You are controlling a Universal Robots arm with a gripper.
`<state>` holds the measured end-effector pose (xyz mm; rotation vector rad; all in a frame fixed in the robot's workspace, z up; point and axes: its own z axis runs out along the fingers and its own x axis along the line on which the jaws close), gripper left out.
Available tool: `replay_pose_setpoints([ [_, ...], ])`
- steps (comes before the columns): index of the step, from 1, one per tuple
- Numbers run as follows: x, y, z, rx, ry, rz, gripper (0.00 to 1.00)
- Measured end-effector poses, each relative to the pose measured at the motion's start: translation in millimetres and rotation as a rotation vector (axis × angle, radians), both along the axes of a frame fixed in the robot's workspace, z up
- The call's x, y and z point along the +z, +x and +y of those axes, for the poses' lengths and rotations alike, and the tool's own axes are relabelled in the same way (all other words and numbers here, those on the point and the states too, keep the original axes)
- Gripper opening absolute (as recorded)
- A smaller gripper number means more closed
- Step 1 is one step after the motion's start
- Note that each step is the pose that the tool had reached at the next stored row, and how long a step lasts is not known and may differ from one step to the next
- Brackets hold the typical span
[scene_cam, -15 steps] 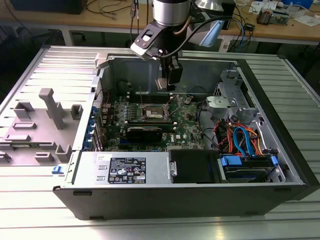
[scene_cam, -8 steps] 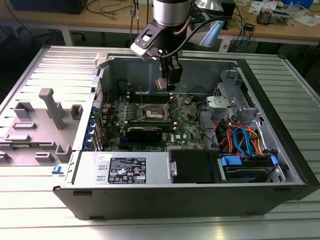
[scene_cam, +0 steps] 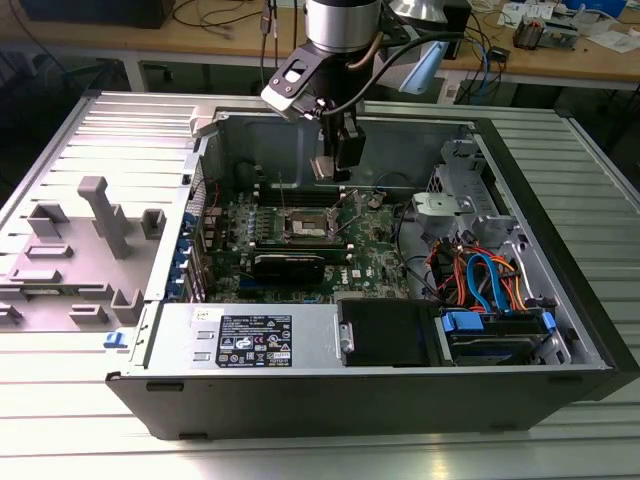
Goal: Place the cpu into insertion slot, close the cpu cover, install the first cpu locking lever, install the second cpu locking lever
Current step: 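Place the cpu into insertion slot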
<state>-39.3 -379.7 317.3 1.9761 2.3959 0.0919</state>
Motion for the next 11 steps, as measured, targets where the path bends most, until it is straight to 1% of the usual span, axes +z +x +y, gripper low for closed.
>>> replay_pose_setpoints([
  [2, -0.2, 0.0, 0.0, -0.003, 0.0001, 0.0, 0.55],
  [3, -0.8, 0.0, 0.1, -0.014, 0.0002, -0.0001, 0.55],
  [5, -3.2, 0.0, 0.0, -0.056, 0.0001, -0.0001, 0.55],
  [8, -9.7, 0.0, 0.0, -0.141, 0.0, -0.0001, 0.55],
  [11, -16.9, 0.0, 0.0, -0.197, 0.0, 0.0, 0.55],
])
